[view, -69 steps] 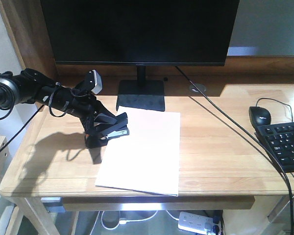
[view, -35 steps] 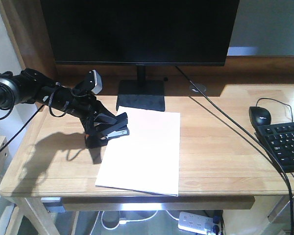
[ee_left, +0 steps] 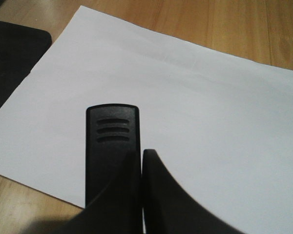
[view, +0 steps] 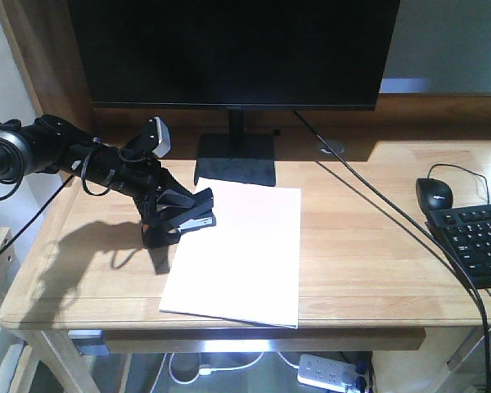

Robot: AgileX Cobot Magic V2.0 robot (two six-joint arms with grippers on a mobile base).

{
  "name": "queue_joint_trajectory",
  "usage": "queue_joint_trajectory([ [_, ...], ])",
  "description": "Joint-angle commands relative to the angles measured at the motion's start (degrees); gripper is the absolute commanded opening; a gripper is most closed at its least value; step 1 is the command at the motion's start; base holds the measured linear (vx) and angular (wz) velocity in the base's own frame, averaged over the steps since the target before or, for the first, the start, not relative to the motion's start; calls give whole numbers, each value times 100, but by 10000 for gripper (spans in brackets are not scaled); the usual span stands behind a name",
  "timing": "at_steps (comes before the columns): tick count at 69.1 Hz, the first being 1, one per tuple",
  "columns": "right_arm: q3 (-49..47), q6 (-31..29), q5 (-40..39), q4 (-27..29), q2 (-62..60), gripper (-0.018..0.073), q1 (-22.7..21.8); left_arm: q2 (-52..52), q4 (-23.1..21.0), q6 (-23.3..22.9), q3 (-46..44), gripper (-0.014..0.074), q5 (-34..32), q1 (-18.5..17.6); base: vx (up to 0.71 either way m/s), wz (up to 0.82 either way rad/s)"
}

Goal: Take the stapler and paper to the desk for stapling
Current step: 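Lift the right gripper away from the paper and withdraw it, then set the stapler down at the paper edge and open the left gripper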

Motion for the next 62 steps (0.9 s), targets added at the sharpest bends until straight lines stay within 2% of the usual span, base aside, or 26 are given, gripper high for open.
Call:
queue_joint_trajectory([
  [1, -159, -37, 84, -312, 71, 583, -28, -390, -341, -50, -155, -6, 138, -13, 0, 0],
  [22, -159, -30, 84, -312, 71, 583, -28, -390, -355, -35, -155, -6, 68, -13, 0, 0],
  [37, -159, -30, 84, -312, 71, 583, -28, -390, -1134, -35, -155, -6, -179, -18, 0, 0],
  [62, -159, -35, 108, -312, 71, 583, -28, -379, -926, -35, -155, -6, -369, -31, 0, 0],
])
